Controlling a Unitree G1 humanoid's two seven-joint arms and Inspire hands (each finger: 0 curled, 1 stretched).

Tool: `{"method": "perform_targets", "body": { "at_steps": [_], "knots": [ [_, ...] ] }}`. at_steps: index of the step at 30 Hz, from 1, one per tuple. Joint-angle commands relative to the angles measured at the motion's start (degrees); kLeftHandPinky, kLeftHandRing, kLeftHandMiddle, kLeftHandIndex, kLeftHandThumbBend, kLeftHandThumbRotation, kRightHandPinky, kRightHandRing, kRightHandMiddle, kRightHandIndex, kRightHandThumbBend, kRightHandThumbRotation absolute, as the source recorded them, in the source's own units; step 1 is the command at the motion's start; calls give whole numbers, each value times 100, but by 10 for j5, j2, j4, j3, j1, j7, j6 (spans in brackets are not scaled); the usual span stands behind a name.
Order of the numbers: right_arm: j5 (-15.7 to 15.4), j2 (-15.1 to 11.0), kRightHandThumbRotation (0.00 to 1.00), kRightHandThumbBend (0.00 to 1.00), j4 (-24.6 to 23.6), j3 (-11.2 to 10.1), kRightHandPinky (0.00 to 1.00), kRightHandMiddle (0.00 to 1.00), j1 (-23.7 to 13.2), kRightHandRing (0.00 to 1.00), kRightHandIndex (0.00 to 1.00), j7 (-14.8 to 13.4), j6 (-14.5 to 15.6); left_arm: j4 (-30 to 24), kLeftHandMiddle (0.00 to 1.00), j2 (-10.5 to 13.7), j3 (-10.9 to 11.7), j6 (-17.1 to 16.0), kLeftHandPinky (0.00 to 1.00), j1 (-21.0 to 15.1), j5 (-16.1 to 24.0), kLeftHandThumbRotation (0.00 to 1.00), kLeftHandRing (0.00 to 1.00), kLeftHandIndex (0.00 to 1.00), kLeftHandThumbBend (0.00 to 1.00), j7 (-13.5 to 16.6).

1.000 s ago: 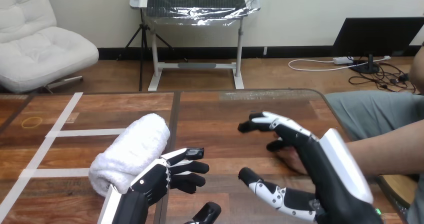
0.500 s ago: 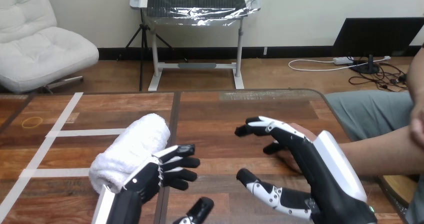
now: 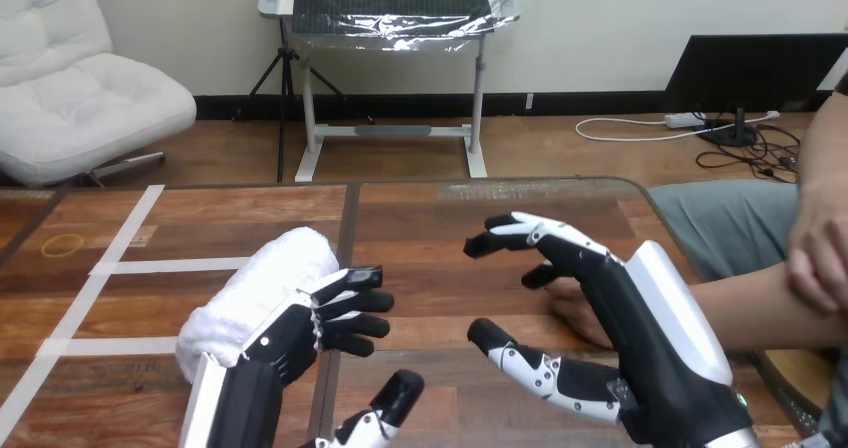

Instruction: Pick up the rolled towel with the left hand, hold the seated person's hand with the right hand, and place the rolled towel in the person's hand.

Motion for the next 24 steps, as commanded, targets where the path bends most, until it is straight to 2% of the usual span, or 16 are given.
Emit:
{"method": "perform_targets", "body": {
  "at_steps": [1, 15, 24],
  "knots": [
    [-1, 5, 0, 46, 5, -6, 63, 82, -26, 79, 69, -15, -11, 9, 69, -25, 1, -17, 58, -37, 18, 32, 64, 73, 65, 9],
    [-4, 6, 0, 45, 15, 0, 60, 81, -23, 77, 68, -26, -21, 14, 70, -23, 6, -19, 58, -38, 25, 34, 65, 74, 65, 12],
    [-4, 10, 0, 44, 7, 2, 60, 81, -15, 77, 68, -25, -13, 21, 71, -25, 7, -26, 57, -36, 24, 34, 66, 73, 66, 22]
  ]
}}
